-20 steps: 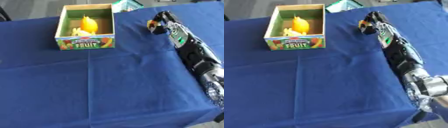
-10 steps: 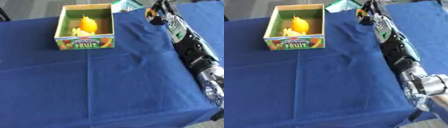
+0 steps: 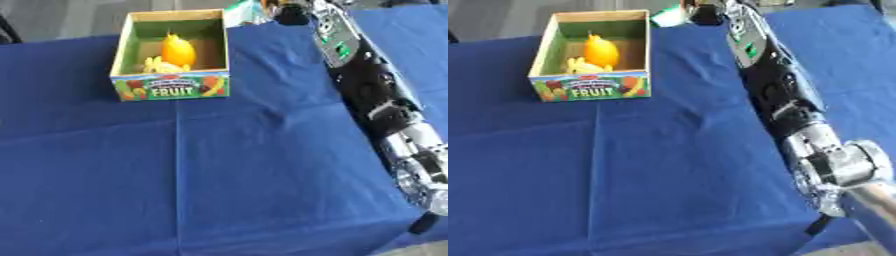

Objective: Pick up objects on the table and place them in the box.

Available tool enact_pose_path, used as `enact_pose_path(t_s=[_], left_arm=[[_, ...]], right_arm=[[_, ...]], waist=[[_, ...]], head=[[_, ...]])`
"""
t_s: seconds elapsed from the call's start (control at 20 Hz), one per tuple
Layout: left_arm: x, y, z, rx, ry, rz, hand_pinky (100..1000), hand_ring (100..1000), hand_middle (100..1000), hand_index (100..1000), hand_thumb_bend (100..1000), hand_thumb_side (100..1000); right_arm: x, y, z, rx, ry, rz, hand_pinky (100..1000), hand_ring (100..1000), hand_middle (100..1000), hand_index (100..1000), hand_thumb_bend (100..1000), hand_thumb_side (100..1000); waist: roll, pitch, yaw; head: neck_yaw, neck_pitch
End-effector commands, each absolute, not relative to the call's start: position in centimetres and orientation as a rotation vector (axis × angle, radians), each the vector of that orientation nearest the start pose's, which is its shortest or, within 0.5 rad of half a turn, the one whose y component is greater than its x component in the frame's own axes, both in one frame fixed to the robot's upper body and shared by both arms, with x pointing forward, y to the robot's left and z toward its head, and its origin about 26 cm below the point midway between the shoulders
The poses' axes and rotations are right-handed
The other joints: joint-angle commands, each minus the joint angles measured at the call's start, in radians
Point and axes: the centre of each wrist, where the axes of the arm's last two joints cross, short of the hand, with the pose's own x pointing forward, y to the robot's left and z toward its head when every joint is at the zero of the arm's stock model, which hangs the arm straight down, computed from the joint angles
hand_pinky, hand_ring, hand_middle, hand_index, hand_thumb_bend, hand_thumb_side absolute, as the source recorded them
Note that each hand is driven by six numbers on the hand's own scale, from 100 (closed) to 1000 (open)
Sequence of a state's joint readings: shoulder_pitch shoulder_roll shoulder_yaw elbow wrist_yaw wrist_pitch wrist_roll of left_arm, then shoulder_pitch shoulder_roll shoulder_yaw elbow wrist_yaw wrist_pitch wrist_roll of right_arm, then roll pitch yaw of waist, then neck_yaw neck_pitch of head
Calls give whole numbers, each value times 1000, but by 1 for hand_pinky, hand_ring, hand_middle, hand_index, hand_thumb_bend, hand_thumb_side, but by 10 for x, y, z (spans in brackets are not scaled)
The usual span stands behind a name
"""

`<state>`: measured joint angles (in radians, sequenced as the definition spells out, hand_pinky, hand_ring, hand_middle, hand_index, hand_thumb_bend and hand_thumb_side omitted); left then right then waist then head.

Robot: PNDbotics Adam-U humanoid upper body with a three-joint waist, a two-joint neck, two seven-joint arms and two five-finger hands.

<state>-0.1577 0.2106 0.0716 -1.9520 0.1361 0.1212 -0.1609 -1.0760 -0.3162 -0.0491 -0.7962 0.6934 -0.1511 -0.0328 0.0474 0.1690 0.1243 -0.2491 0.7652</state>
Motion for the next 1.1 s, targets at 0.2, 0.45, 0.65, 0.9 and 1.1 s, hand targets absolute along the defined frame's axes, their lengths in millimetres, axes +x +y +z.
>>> enact_pose_path(t_s=[0.2, 0.45, 0.65, 0.9, 1.1], left_arm=[[290, 278, 152, -66, -1992, -281, 753, 610, 541, 751, 100, 541], [291, 276, 153, -79, -1995, -288, 753, 609, 540, 750, 100, 540], [292, 274, 154, -90, -2000, -295, 753, 609, 540, 750, 100, 540], [293, 273, 155, -98, -2003, -301, 753, 608, 540, 751, 100, 539], [293, 272, 156, -101, -2006, -303, 753, 608, 539, 751, 100, 539]], right_arm=[[502, -198, 233, -739, -1982, 910, 795, 725, 409, 481, 100, 100], [501, -165, 215, -677, -1972, 978, 796, 727, 413, 486, 100, 100], [499, -145, 201, -644, -1961, 1023, 796, 726, 414, 488, 100, 100], [496, -130, 186, -636, -1942, 1080, 797, 730, 445, 522, 100, 100], [494, -124, 171, -634, -1906, 1115, 805, 747, 505, 599, 100, 100]], waist=[[3, -21, 12], [5, -19, 24], [7, -16, 34], [9, -12, 45], [10, -10, 53]], head=[[-17, 5], [-35, 5], [-46, 5], [-53, 5], [-54, 5]])
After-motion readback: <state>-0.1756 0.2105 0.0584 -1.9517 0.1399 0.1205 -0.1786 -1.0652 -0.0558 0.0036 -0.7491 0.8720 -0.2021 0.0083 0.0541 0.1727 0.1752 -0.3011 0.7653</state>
